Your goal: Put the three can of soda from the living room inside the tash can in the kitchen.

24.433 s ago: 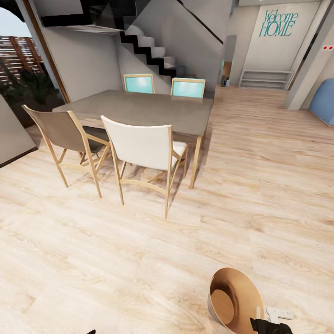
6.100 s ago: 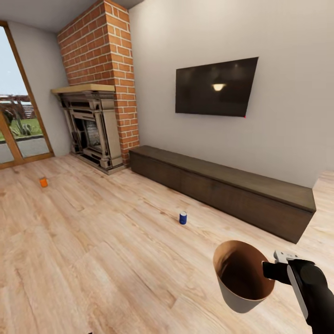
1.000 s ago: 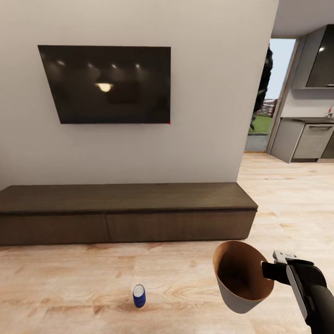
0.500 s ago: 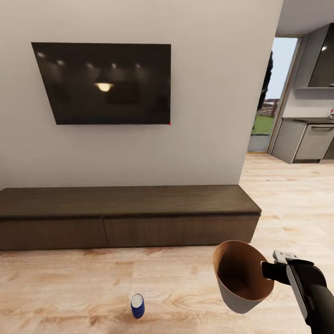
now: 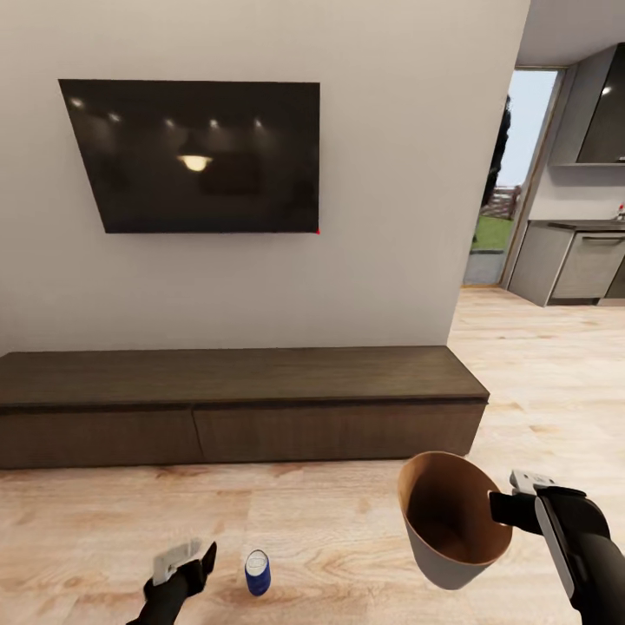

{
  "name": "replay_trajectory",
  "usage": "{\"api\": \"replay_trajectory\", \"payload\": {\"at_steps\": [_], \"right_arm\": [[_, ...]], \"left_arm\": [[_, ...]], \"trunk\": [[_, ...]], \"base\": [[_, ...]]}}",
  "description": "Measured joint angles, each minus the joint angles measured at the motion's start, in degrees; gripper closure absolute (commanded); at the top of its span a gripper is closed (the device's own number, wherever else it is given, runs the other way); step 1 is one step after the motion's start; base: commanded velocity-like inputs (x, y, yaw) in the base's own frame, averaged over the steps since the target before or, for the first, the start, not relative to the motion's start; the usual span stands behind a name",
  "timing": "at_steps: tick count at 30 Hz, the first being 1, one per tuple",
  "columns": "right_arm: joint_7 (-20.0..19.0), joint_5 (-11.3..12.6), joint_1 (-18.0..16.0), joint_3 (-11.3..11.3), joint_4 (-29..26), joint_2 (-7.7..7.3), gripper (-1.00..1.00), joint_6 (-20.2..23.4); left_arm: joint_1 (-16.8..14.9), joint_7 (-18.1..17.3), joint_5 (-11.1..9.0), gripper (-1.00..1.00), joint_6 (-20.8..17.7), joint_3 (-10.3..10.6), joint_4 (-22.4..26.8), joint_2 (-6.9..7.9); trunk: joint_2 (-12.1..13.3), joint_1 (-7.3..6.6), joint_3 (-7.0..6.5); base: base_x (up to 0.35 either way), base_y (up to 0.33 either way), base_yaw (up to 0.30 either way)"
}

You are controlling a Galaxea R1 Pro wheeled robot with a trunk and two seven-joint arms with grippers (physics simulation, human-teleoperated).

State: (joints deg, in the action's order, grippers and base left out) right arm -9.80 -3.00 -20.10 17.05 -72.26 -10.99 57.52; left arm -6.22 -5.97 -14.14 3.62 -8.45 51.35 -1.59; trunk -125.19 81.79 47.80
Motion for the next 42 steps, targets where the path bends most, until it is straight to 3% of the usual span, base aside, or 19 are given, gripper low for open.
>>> {"api": "replay_trajectory", "payload": {"at_steps": [3,4,7,10,34,42], "right_arm": [[0.03,-0.07,0.00,0.00,0.27,0.00,1.00,0.00],[0.04,-0.05,0.00,-0.03,0.38,0.00,1.00,0.00],[0.04,-0.03,0.00,-0.01,0.52,0.01,1.00,0.00],[0.05,-0.03,-0.01,-0.01,0.57,0.01,1.00,0.00],[0.05,-0.03,-0.01,-0.02,0.62,0.01,1.00,-0.01],[0.05,0.00,-0.01,-0.03,0.64,0.08,1.00,0.00]], "left_arm": [[-5.06,3.74,0.42,-1.00,0.05,1.12,-7.55,-0.34],[-8.51,5.20,0.58,-1.00,0.11,1.55,-12.72,-0.47],[-13.85,6.79,0.75,-1.00,0.25,1.94,-20.00,-0.60],[-16.17,7.45,0.82,-1.00,0.39,2.10,-23.07,-0.66],[-17.79,7.81,0.81,-1.00,0.73,2.38,-25.16,-0.76],[-17.77,7.73,0.85,-1.00,3.79,2.50,-25.30,-0.76]], "trunk": [[0.00,0.00,0.00],[0.00,0.00,-0.01],[0.00,0.00,0.00],[0.00,0.00,0.00],[0.00,0.00,0.00],[0.00,0.00,0.00]], "base": [[0.000,0.000,0.000],[0.000,0.000,0.000],[0.000,0.000,0.000],[0.000,0.000,0.000],[0.130,0.000,0.000],[0.025,0.000,0.000]]}}
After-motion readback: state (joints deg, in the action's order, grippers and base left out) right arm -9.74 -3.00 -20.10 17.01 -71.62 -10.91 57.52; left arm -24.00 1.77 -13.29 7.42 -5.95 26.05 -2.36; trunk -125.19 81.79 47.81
